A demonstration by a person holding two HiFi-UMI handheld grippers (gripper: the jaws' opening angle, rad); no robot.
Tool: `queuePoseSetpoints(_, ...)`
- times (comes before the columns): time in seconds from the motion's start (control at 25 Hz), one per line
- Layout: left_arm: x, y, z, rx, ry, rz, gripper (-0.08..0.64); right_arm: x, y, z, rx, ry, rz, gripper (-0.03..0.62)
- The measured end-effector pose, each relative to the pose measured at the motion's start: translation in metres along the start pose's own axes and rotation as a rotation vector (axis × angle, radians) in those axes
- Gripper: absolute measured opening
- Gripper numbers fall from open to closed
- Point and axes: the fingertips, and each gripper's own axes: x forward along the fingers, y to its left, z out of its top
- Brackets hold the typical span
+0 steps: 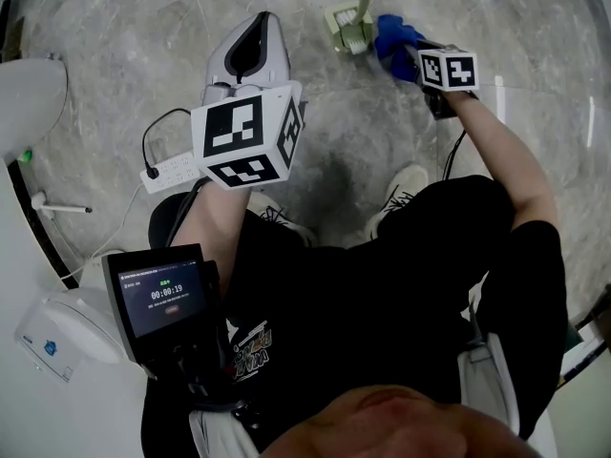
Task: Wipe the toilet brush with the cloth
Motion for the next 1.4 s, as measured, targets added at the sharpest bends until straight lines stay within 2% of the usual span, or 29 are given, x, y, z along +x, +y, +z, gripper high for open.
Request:
queuePoseSetpoints(0.24,-0.001,-0.003,0.001,-0.007,0.004,-0.008,0.000,-0.008,0.006,0.009,-0.007,-0.026,0.058,0.146)
queuePoseSetpoints(0.4,-0.001,-0.003,0.000,-0.013,0.006,-0.009,0.000,-0.027,0.016,0.027,-0.053,-0.077,0.088,0.144)
queuePoseSetpoints(0.48,-0.001,-0.003,0.001,-0.014,0.005,-0.012,0.000,-0.042,0.020,0.042,-0.066,-0.120,0.088,0.115)
queuePoseSetpoints(0.6,-0.001,-0.005,0.001,-0.008,0.001,-0.015,0.000,-0.076,0.021,0.075,-0.120,-0.226,0.028,0.002)
queuePoseSetpoints(0.72,-0.001,-0.006,0.002,0.005,-0.007,-0.013,0.000,-0.119,0.025,0.108,-0.222,-0.335,-0.091,0.000)
queuePoseSetpoints(0.84,-0.003,-0.011,0.002,-0.008,-0.010,-0.031,0.005,-0.164,0.042,0.136,-0.251,-0.448,-0.115,0.000)
queuePoseSetpoints(1.0,-0.011,-0.021,0.004,0.006,-0.015,-0.028,0.005,-0.205,0.059,0.158,-0.229,-0.547,-0.102,0.000)
queuePoseSetpoints(1.12,-0.016,-0.032,0.010,0.083,-0.029,-0.015,0.005,-0.218,0.063,0.168,-0.140,-0.577,-0.079,0.000)
queuePoseSetpoints(1.24,-0.032,-0.051,0.013,0.135,-0.011,-0.045,0.003,-0.228,0.071,0.165,-0.055,-0.571,-0.074,0.000)
queuePoseSetpoints(1.4,-0.064,-0.063,0.019,0.091,0.032,-0.072,0.003,-0.259,0.102,0.162,0.012,-0.565,-0.135,0.000)
